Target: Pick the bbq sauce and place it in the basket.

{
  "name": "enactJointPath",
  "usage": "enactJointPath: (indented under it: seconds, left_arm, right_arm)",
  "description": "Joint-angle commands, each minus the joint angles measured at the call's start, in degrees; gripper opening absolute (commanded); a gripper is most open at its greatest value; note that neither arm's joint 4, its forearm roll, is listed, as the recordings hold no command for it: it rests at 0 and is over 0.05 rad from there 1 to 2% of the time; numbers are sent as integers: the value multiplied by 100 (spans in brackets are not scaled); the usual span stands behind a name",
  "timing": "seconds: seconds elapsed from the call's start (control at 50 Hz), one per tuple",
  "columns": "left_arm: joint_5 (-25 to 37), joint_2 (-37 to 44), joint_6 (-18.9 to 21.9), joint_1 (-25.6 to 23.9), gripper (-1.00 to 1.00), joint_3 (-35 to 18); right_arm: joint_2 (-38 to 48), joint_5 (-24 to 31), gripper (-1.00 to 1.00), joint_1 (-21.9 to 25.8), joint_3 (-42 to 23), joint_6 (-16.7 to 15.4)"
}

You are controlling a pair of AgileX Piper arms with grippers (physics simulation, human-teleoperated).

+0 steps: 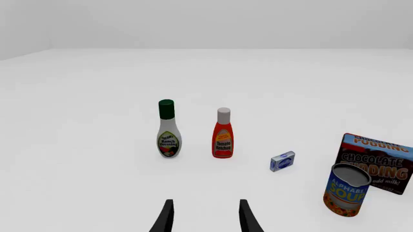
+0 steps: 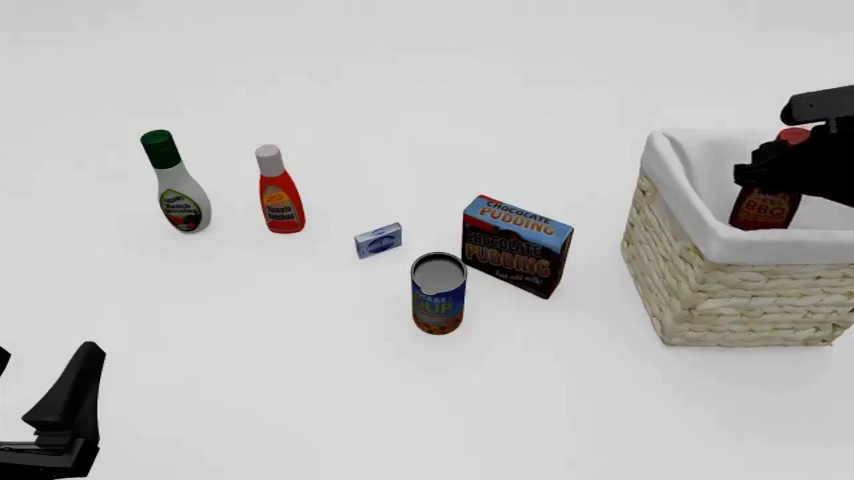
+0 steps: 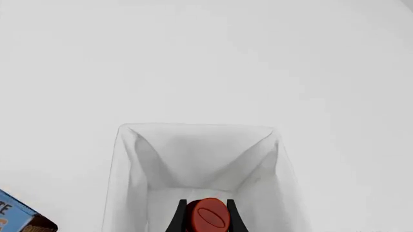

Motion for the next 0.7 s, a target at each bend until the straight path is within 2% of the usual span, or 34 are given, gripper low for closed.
enactJointPath:
  seconds: [0.02,0.38,0.4,0.7]
  left_arm:
    - [0,0,0,0,100,0]
    - [0,0,0,0,100,0]
    - [0,0,0,0,100,0]
    - [0,0,0,0,100,0]
  right_arm:
    - [287,-200,-100,-16,-3,117]
    - [482,-309,-100,14,18,132]
    - [471,-315,100,10,25,120]
    - [400,-220,100,86,-59,118]
